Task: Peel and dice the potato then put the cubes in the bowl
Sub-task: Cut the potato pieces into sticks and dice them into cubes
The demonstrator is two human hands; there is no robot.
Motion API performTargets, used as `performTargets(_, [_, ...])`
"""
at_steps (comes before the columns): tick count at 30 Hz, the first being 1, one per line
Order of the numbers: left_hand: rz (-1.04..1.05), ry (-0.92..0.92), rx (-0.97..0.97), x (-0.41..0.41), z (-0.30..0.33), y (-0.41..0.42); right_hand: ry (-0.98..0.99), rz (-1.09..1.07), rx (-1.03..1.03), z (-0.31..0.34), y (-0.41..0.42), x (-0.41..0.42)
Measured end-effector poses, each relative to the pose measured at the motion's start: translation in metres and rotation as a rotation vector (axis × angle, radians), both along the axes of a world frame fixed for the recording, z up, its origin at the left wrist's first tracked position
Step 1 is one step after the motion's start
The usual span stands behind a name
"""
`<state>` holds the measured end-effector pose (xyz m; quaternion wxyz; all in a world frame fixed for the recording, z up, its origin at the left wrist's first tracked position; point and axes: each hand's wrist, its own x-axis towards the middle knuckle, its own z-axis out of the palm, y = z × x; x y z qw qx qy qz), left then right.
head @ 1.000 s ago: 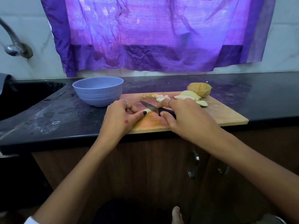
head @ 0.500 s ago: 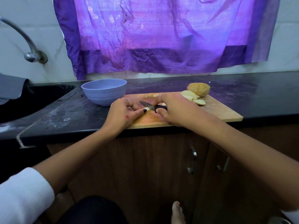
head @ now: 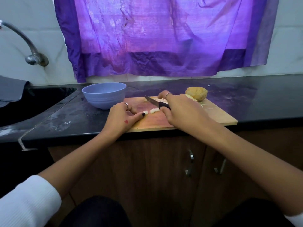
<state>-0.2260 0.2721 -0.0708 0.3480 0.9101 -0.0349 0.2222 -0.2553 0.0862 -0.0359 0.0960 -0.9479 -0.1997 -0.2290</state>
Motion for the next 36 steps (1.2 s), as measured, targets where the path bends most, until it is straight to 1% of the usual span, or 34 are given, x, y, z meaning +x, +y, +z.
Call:
performTargets(3, [-0.051, 0.036, -0.026, -0.003, 0.000, 0.008, 0.051, 0.042, 0.190, -0.004, -0.001, 0.001])
performTargets(6, [-0.047, 0.009, -0.023, -0.004, -0.001, 0.012, 0.120, 0.087, 0.272, -0.008, -0.001, 0.004])
performTargets(10, [-0.025, 0.035, -0.036, 0.001, 0.000, 0.005, 0.134, 0.099, 0.239, -0.014, -0.002, 0.007])
performTargets(13, [-0.022, 0.057, -0.080, 0.005, 0.000, 0.004, 0.137, 0.097, 0.208, -0.017, -0.005, 0.010])
performTargets(17, [-0.032, 0.046, -0.101, 0.006, -0.002, 0.004, 0.163, 0.107, 0.231, -0.018, -0.008, 0.015])
performTargets(20, [-0.029, 0.050, -0.103, 0.008, -0.005, 0.005, 0.140, 0.105, 0.215, -0.021, -0.006, 0.019])
performTargets(25, [-0.060, 0.052, -0.167, 0.009, -0.007, 0.005, 0.094, 0.101, 0.126, -0.022, 0.001, 0.023])
performTargets(36, [-0.007, 0.043, -0.167, 0.008, -0.005, 0.000, 0.205, 0.114, 0.096, -0.003, 0.002, 0.021])
